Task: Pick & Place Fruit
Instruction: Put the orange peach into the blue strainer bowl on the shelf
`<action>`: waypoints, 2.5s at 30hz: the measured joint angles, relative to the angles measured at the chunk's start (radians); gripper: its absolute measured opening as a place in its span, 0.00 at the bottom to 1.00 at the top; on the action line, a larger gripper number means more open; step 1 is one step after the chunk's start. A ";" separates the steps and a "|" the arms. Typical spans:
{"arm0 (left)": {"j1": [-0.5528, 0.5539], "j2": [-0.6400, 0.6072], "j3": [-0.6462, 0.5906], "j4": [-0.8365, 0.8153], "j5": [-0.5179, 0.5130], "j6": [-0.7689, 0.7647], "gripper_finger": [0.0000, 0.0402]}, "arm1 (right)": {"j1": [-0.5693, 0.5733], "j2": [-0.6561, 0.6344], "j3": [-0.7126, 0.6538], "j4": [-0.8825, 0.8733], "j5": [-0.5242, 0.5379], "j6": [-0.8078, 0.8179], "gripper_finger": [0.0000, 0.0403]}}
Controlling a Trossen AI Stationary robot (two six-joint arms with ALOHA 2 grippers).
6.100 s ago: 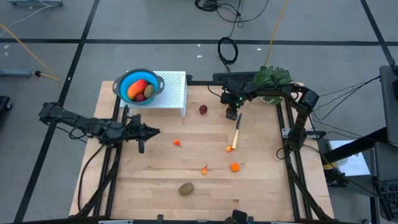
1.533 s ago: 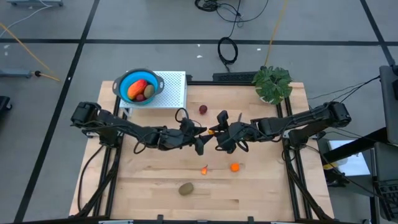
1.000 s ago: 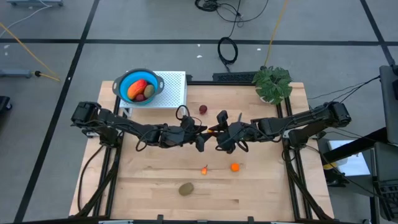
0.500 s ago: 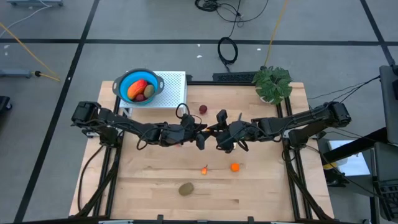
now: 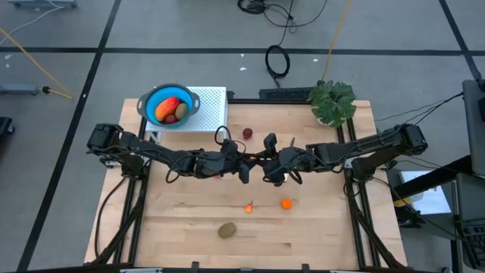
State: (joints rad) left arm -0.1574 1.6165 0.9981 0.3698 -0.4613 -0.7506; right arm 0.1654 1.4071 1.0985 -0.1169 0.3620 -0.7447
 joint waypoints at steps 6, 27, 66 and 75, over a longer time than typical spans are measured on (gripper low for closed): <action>0.001 -0.001 0.000 -0.002 0.029 -0.001 0.26 | 0.000 0.000 0.000 -0.008 0.001 0.098 0.25; 0.000 -0.026 -0.002 -0.033 0.054 0.019 0.27 | -0.022 0.000 0.000 -0.372 0.001 0.442 0.51; 0.271 -0.620 -0.001 -0.838 -0.096 0.338 0.27 | -0.182 -0.094 -0.001 -0.242 -0.447 0.638 0.00; 0.401 -0.676 0.000 -1.013 -0.088 0.363 0.27 | -0.206 -0.175 -0.001 -0.216 -0.444 0.667 0.00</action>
State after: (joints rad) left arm 0.2436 0.9410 0.9981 -0.6435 -0.5491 -0.3880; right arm -0.0408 1.2326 1.0977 -0.3332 -0.0818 -0.0780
